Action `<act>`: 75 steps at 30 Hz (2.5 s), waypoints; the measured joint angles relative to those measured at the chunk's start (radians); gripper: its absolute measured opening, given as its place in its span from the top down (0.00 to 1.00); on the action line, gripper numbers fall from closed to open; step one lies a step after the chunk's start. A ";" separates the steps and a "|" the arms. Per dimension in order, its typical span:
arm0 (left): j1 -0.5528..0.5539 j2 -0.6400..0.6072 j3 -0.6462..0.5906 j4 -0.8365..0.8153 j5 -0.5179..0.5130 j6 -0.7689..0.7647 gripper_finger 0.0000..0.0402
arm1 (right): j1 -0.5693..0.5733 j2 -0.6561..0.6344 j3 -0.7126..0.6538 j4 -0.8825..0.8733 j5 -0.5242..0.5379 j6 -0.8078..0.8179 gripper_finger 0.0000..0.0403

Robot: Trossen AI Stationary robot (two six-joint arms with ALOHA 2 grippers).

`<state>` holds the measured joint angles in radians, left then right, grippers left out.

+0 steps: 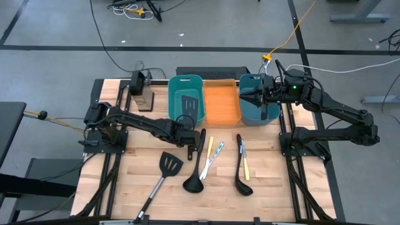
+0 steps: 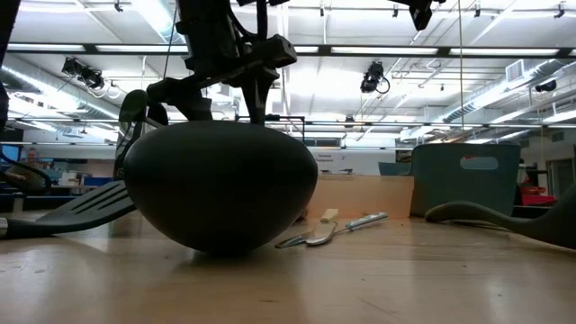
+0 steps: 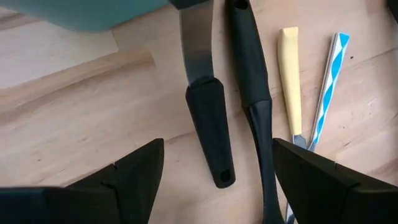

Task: Pick & Place Kitchen Items
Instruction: Put the top black spatula into the green bin

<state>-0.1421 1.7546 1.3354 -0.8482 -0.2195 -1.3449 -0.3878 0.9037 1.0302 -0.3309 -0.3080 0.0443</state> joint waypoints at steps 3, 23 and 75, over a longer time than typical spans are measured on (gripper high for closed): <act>0.006 0.000 0.000 0.000 -0.001 -0.001 0.25 | 0.000 0.000 0.000 0.000 0.000 0.000 0.93; 0.020 0.000 0.000 0.000 -0.013 -0.009 0.25 | 0.000 0.000 0.000 0.001 0.002 -0.002 0.93; 0.035 0.163 0.000 0.113 0.010 -0.090 0.51 | 0.000 0.000 0.000 0.001 0.003 -0.002 0.93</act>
<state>-0.1066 1.9171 1.3350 -0.7357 -0.2092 -1.4349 -0.3882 0.9035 1.0306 -0.3299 -0.3050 0.0425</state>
